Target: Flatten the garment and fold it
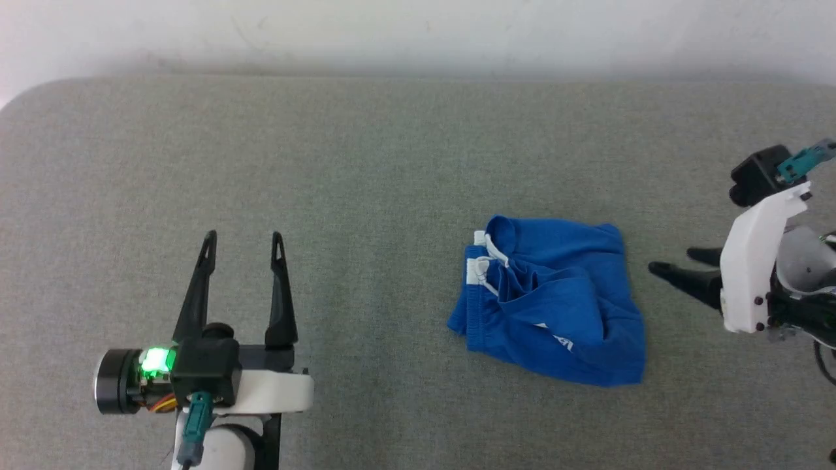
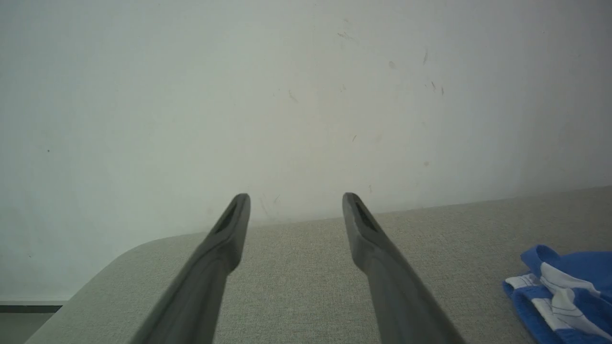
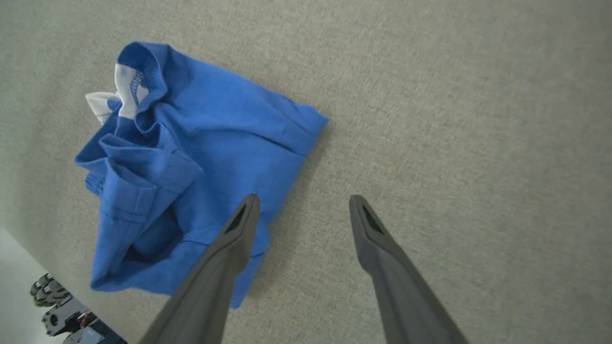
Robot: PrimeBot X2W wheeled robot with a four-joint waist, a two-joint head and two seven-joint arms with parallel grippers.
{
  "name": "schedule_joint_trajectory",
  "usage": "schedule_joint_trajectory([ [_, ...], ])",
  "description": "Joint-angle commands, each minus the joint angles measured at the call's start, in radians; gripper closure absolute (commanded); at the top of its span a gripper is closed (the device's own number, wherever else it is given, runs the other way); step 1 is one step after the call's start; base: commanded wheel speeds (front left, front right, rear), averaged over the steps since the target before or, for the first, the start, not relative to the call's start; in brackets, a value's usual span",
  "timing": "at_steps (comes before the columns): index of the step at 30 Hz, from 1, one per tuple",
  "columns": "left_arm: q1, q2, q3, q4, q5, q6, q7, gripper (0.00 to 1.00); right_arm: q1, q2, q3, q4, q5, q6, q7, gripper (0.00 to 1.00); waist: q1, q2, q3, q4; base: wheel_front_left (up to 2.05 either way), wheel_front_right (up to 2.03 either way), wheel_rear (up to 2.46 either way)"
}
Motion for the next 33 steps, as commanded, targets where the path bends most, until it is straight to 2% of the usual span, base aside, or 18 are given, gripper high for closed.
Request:
schedule_joint_trajectory([
  [1,-0.023,-0.006,0.000,-0.004,0.012,-0.008,-0.005,0.00,-0.008,0.014,0.007,0.018,0.041,-0.001,0.020,0.00,-0.0001,0.0000,0.044,0.025,0.00,0.00,0.00],
  [4,-0.046,-0.011,0.000,-0.005,0.014,-0.011,-0.005,0.00,-0.014,0.029,0.035,0.055,0.077,-0.001,0.029,0.00,-0.0001,0.0000,0.071,0.036,0.00,0.00,0.00],
  [11,-0.079,-0.026,-0.014,0.001,0.019,-0.016,-0.005,0.00,-0.022,0.098,0.120,0.155,0.089,-0.001,-0.039,0.00,-0.0001,0.0000,0.116,0.058,0.00,0.00,0.00],
  [15,-0.089,-0.032,-0.019,0.005,0.020,-0.015,-0.005,0.00,-0.012,0.090,0.223,0.182,0.063,-0.001,-0.064,0.00,-0.0001,0.0000,0.126,0.066,0.00,0.00,0.00],
  [16,-0.089,-0.032,-0.019,0.006,0.020,-0.014,-0.005,0.00,-0.012,0.087,0.243,0.181,0.064,-0.001,-0.076,0.28,-0.0001,0.0000,0.126,0.065,0.00,0.00,0.00],
  [17,-0.089,-0.032,-0.018,0.007,0.020,-0.013,-0.005,0.00,-0.016,0.084,0.254,0.178,0.067,-0.001,-0.100,1.00,-0.0001,0.0000,0.126,0.064,0.00,0.00,0.00],
  [20,-0.086,-0.032,-0.014,0.010,0.019,-0.009,-0.005,0.00,-0.031,0.073,0.281,0.166,0.066,-0.001,-0.146,1.00,-0.0001,0.0000,0.120,0.056,0.00,0.00,0.00],
  [25,-0.066,-0.025,-0.004,0.013,0.018,-0.003,-0.005,0.00,-0.103,0.028,0.333,0.099,0.063,-0.001,-0.266,1.00,-0.0001,0.0000,0.086,0.005,0.00,0.00,0.00],
  [29,-0.042,-0.014,0.018,0.004,0.014,0.006,-0.005,0.00,-0.166,-0.029,0.382,0.000,0.052,-0.001,-0.319,1.00,-0.0001,0.0000,0.064,-0.068,0.00,0.00,0.00],
  [33,-0.027,0.005,0.046,-0.014,0.015,0.011,-0.005,0.00,-0.228,-0.099,0.434,-0.081,0.025,-0.001,-0.325,1.00,-0.0001,0.0000,0.071,-0.164,0.00,0.00,0.00],
])
